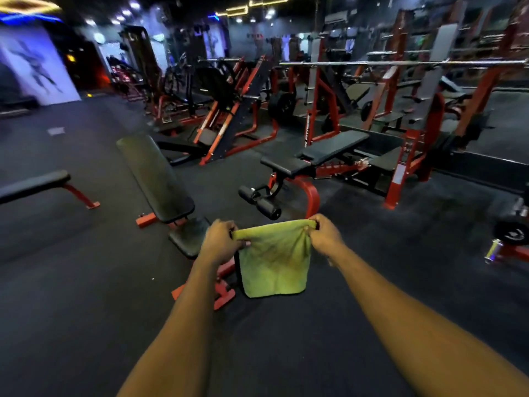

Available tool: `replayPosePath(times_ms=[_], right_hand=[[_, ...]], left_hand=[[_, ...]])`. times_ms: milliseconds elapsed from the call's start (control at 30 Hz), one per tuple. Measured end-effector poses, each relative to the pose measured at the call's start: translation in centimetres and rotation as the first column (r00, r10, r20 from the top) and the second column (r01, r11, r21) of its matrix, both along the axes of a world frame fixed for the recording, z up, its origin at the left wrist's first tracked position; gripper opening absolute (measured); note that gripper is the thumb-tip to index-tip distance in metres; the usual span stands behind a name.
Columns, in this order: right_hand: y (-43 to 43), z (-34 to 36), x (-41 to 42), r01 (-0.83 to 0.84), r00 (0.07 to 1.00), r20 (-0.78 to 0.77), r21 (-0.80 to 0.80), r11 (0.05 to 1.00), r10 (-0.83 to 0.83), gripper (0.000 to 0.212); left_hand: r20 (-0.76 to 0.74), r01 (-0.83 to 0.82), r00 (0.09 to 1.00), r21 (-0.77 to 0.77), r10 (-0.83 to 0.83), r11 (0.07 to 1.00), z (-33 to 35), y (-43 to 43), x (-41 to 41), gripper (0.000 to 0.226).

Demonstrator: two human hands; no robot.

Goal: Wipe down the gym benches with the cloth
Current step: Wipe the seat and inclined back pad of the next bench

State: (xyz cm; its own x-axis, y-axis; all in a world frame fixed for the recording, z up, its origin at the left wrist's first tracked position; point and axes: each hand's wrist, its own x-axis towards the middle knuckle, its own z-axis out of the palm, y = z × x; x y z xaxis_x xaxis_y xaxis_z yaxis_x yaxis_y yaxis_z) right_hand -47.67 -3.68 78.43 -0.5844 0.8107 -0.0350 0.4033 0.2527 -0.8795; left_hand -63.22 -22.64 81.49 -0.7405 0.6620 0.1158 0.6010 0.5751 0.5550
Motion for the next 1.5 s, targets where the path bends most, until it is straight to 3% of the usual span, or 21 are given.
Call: replayPosePath(times_ms=[267, 500, 833, 1067, 1233, 1367, 1400, 1467, 1500], right_hand=[[14.4, 0.7, -12.9, -0.255, 0.966, -0.031, 0.051, 0.966, 0.256, 0.008], [20.1, -2.2, -25.6, -0.424, 0.904, -0.037, 0.059, 0.904, 0.426, 0.006], [24.4, -6.5, -48.5, -0.628, 0.775, 0.161, 0.082, 0.774, 0.612, 0.005], [25.2, -9.1, -59.0, -0.717, 0.690, 0.193, 0.046, 0.696, 0.698, 0.006], [25.7, -12.9, -66.1, -0.799, 0.585, 0.203, -0.027, 0.601, 0.785, 0.006], [26.6, -16.0, -70.3, -0.859, 0.477, 0.204, -0.097, 0.502, 0.855, 0.008], [26.7, -16.8, -73.1, -0.906, 0.378, 0.220, -0.110, 0.408, 0.899, 0.009], [26.5, -17.2, -72.8, -0.910, 0.371, 0.193, -0.117, 0.397, 0.908, 0.012], [27.0, -18.1, -74.0, -0.928, 0.312, 0.194, -0.146, 0.342, 0.930, 0.013]], left_hand=[[0.102, -0.189, 0.978, 0.069, 0.181, 0.980, -0.2, 9.8, -8.4, 0.024], [0.210, -0.386, 0.913, 0.168, 0.349, 0.907, -4.5, 14.2, -17.1, 0.021], [0.268, -0.535, 0.826, 0.100, 0.496, 0.839, -10.9, 16.9, -35.7, 0.025], [0.352, -0.645, 0.719, 0.019, 0.599, 0.764, -13.7, 18.1, -42.3, 0.015], [0.370, -0.774, 0.581, -0.023, 0.725, 0.632, -17.4, 19.6, -44.9, 0.014], [0.407, -0.862, 0.418, -0.104, 0.812, 0.496, -19.6, 22.4, -44.8, 0.014], [0.424, -0.924, 0.296, -0.100, 0.856, 0.369, -20.7, 23.9, -45.5, 0.015], [0.426, -0.933, 0.253, -0.130, 0.869, 0.335, -20.7, 24.7, -44.2, 0.013], [0.435, -0.949, 0.188, -0.150, 0.880, 0.277, -21.4, 26.3, -44.3, 0.013]])
